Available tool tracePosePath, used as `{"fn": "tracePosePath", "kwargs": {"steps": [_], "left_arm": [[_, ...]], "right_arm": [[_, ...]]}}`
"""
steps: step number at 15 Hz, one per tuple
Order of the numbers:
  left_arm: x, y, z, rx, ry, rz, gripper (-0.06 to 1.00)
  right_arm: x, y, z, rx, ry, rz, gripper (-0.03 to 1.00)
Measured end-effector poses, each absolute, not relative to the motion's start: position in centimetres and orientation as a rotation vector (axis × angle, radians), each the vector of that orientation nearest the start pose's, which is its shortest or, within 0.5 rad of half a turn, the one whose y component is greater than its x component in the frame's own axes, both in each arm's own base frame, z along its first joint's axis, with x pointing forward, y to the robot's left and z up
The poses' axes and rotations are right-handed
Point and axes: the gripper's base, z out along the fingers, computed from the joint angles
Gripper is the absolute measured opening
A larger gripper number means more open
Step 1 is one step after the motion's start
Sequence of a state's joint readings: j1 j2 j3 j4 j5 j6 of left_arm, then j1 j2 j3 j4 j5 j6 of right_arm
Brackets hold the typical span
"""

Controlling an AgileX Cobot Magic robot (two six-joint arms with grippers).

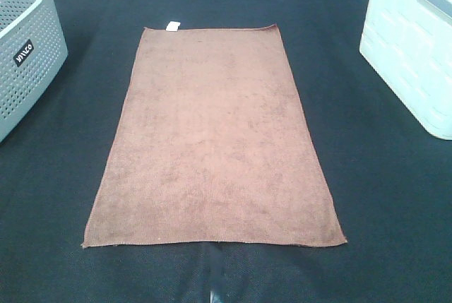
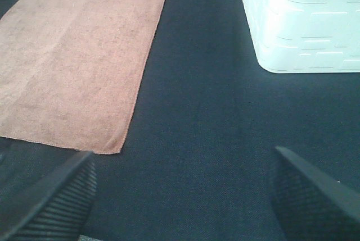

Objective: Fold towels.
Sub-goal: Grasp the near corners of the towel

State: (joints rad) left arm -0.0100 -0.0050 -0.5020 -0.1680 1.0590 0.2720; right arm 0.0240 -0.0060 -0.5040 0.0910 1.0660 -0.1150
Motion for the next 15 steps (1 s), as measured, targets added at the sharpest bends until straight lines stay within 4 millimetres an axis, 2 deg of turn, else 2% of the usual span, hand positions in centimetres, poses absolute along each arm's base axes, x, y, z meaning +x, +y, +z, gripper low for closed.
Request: {"fn": "tracePosePath", "kwargs": {"steps": [15], "left_arm": [[-0.66, -1.32, 27.89, 0.293, 2.003, -0.035, 0.72]], "right_arm": [[-0.69, 0.71, 27.82, -0.146, 2.031, 0.052, 0.78]]}}
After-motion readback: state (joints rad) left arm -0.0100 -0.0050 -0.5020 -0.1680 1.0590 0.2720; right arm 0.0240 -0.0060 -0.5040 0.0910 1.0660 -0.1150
